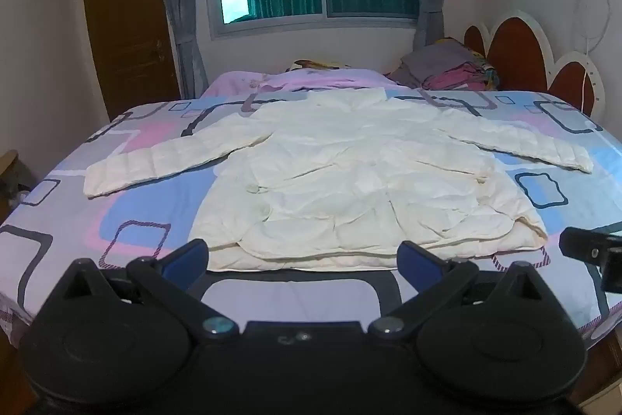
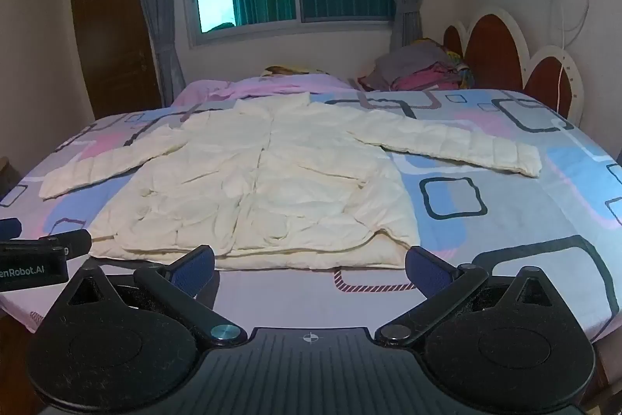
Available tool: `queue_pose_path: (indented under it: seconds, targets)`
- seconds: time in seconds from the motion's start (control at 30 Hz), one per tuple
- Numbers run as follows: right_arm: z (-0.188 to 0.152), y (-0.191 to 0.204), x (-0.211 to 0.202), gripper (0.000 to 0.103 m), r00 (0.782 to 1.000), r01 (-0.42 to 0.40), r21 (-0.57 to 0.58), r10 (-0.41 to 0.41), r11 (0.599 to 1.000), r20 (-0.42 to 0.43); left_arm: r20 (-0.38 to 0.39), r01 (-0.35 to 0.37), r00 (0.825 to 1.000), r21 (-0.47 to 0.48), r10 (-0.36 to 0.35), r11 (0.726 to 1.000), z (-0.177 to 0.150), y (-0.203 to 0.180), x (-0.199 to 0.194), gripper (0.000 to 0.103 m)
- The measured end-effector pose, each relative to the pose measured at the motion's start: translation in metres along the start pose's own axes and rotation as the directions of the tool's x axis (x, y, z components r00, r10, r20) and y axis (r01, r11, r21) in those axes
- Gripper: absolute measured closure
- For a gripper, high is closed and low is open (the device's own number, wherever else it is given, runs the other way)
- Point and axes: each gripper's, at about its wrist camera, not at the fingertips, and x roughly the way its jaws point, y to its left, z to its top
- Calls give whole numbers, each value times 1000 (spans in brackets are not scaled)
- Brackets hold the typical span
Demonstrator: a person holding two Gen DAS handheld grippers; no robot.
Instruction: Fold large clothes
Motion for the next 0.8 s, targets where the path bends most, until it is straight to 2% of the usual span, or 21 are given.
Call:
queue_pose_path:
  seconds: [0.13,0.17,0.8]
  targets:
    - [0,-1,1,0,1000,2,-2,-2,1000,-2,-11,0,1000,10,0,1000,1,-9,5,0]
    - [0,-1,1,0,1000,1,-2,-1,1000,-3,13,10,1000,-5,-10,1000,0,-5,-1,0]
    - [0,-1,1,0,1000,3,-5,-3,1000,1,9,14,1000,-10,-14,1000,0,-2,-1,0]
